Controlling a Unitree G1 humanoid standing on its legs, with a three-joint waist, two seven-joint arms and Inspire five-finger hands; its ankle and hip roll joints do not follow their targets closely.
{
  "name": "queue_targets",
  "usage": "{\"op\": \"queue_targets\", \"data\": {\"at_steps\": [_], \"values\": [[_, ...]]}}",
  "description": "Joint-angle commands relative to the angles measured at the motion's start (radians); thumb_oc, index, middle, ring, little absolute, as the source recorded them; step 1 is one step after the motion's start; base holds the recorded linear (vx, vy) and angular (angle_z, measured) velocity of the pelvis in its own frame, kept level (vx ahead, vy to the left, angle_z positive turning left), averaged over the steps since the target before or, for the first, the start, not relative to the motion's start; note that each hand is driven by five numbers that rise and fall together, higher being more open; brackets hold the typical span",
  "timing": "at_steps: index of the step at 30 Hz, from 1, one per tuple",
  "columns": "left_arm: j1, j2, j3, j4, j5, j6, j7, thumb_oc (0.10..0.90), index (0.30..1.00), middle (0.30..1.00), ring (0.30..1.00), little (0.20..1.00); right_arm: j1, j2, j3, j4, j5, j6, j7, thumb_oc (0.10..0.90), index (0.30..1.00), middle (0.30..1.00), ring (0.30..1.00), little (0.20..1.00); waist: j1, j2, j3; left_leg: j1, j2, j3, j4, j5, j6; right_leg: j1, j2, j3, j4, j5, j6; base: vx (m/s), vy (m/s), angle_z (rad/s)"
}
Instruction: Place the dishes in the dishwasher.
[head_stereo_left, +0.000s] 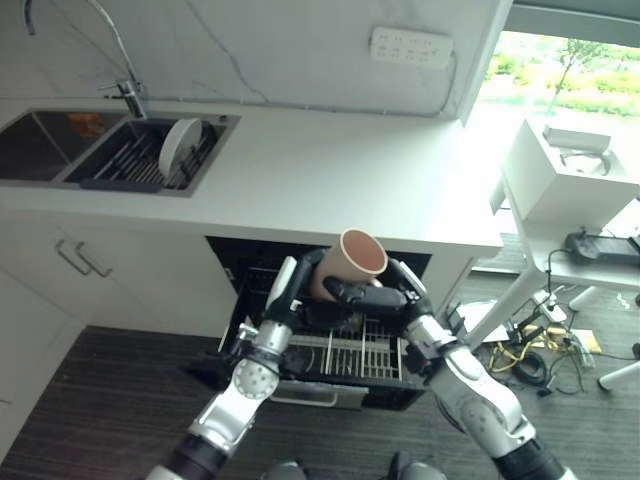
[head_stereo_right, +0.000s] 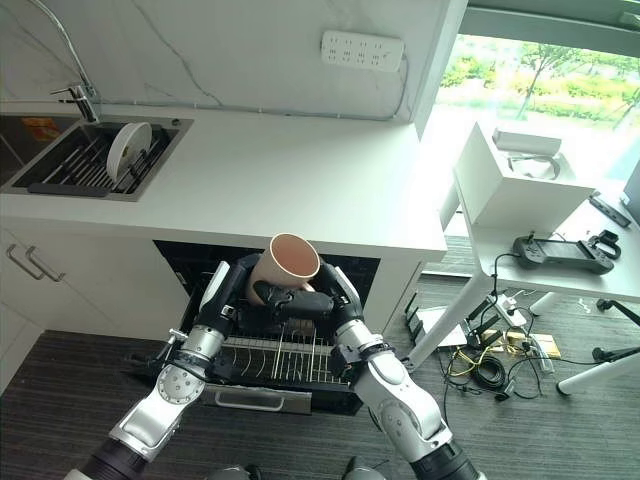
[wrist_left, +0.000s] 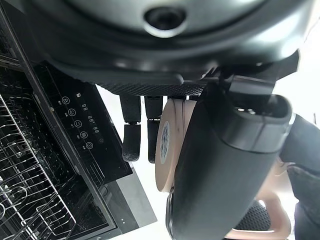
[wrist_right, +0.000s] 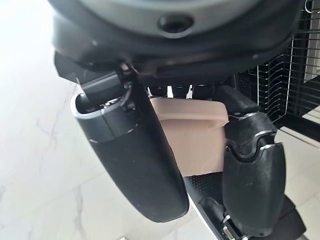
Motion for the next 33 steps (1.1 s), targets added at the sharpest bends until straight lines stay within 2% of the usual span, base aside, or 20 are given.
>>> {"op": "queue_targets", "data": {"at_steps": [1, 8, 9, 10, 11, 13, 18, 19, 20, 26, 33], "values": [[-0.142, -0.011, -0.091, -0.085, -0.007, -0.11, -0.007, 0.4, 0.3, 0.3, 0.3, 0.3, -0.16, 0.092, 0.034, -0.041, 0.062, -0.1, 0.061, 0.8, 0.9, 0.9, 0.9, 0.9, 0.017, -0.012, -0.067, 0.072, 0.046, -0.039, -0.078, -0.018, -0.063, 0.064, -0.072, 0.013, 0.034, -0.083, 0.111, -0.03, 0.006, 0.01], [-0.149, -0.015, -0.108, -0.083, -0.016, -0.109, -0.015, 0.4, 0.3, 0.3, 0.3, 0.3, -0.167, 0.11, 0.064, -0.021, 0.092, -0.129, 0.065, 0.8, 0.9, 0.9, 0.9, 0.9, 0.027, -0.011, -0.067, 0.067, 0.048, -0.042, -0.078, -0.013, -0.066, 0.069, -0.076, -0.001, 0.034, -0.084, 0.11, -0.02, 0.003, 0.01], [-0.15, -0.015, -0.111, -0.083, -0.016, -0.107, -0.015, 0.4, 0.3, 0.3, 0.3, 0.3, -0.17, 0.111, 0.065, -0.021, 0.097, -0.132, 0.06, 0.685, 0.728, 0.728, 0.728, 0.728, 0.027, -0.011, -0.067, 0.067, 0.048, -0.042, -0.078, -0.013, -0.066, 0.069, -0.076, -0.002, 0.034, -0.084, 0.11, 0.0, 0.0, 0.0], [-0.151, -0.016, -0.118, -0.083, -0.015, -0.106, -0.012, 0.4, 0.3, 0.3, 0.3, 0.3, -0.174, 0.115, 0.067, -0.021, 0.101, -0.144, 0.049, 0.508, 0.462, 0.462, 0.462, 0.462, 0.028, -0.01, -0.066, 0.066, 0.048, -0.043, -0.078, -0.012, -0.066, 0.069, -0.076, -0.003, 0.034, -0.084, 0.109, -0.04, 0.006, 0.01], [-0.152, -0.016, -0.12, -0.08, -0.015, -0.11, -0.012, 0.4, 0.3, 0.3, 0.3, 0.3, -0.181, 0.12, 0.066, -0.015, 0.099, -0.154, 0.042, 0.4, 0.3, 0.3, 0.3, 0.3, 0.029, -0.009, -0.065, 0.065, 0.048, -0.042, -0.078, -0.01, -0.066, 0.069, -0.077, -0.005, 0.034, -0.084, 0.109, -0.04, 0.006, 0.04], [-0.153, -0.015, -0.123, -0.078, -0.017, -0.113, -0.01, 0.4, 0.3, 0.3, 0.3, 0.3, -0.177, 0.123, 0.064, -0.02, 0.092, -0.167, 0.031, 0.4, 0.3, 0.3, 0.3, 0.3, 0.029, -0.008, -0.065, 0.064, 0.048, -0.043, -0.078, -0.011, -0.067, 0.07, -0.078, -0.007, 0.034, -0.085, 0.11, -0.04, 0.008, 0.11], [-0.144, -0.015, -0.123, -0.083, -0.078, -0.074, -0.038, 0.4, 0.3, 0.3, 0.3, 0.3, -0.163, 0.114, 0.051, -0.03, 0.057, -0.219, -0.017, 0.4, 0.3, 0.3, 0.3, 0.3, 0.025, -0.001, -0.061, 0.063, 0.054, -0.037, -0.078, -0.004, -0.069, 0.07, -0.075, -0.008, 0.034, -0.085, 0.108, -0.02, 0.01, 0.04], [-0.138, -0.017, -0.12, -0.079, -0.089, -0.066, -0.045, 0.568, 0.552, 0.552, 0.552, 0.552, -0.161, 0.112, 0.037, -0.028, 0.041, -0.233, -0.028, 0.4, 0.3, 0.3, 0.3, 0.3, 0.025, 0.0, -0.061, 0.064, 0.056, -0.035, -0.078, -0.004, -0.068, 0.072, -0.075, -0.01, 0.034, -0.086, 0.107, 0.0, 0.0, 0.0], [-0.124, -0.013, -0.112, -0.071, -0.106, -0.046, -0.05, 0.8, 0.9, 0.9, 0.9, 0.9, -0.156, 0.101, 0.012, -0.031, 0.012, -0.252, -0.039, 0.4, 0.3, 0.3, 0.3, 0.3, 0.024, 0.002, -0.061, 0.065, 0.057, -0.035, -0.078, -0.003, -0.069, 0.073, -0.073, -0.01, 0.034, -0.087, 0.106, 0.0, 0.0, 0.0], [-0.01, 0.014, 0.02, -0.046, -0.163, -0.085, 0.025, 0.8, 0.9, 0.9, 0.9, 0.9, -0.099, 0.055, -0.111, -0.062, -0.022, -0.306, -0.068, 0.4, 0.3, 0.3, 0.3, 0.3, 0.033, 0.011, -0.052, 0.067, 0.056, -0.039, -0.078, -0.002, -0.07, 0.076, -0.073, -0.012, 0.034, -0.088, 0.099, 0.02, 0.014, 0.01], [0.076, 0.005, 0.195, -0.003, -0.243, -0.107, 0.079, 0.8, 0.9, 0.9, 0.9, 0.9, -0.053, 0.039, -0.221, -0.055, -0.015, -0.353, -0.072, 0.4, 0.3, 0.3, 0.3, 0.3, 0.05, 0.013, -0.05, 0.065, 0.048, -0.053, -0.078, -0.005, -0.07, 0.081, -0.082, -0.022, 0.034, -0.089, 0.096, 0.01, 0.005, 0.03]]}}
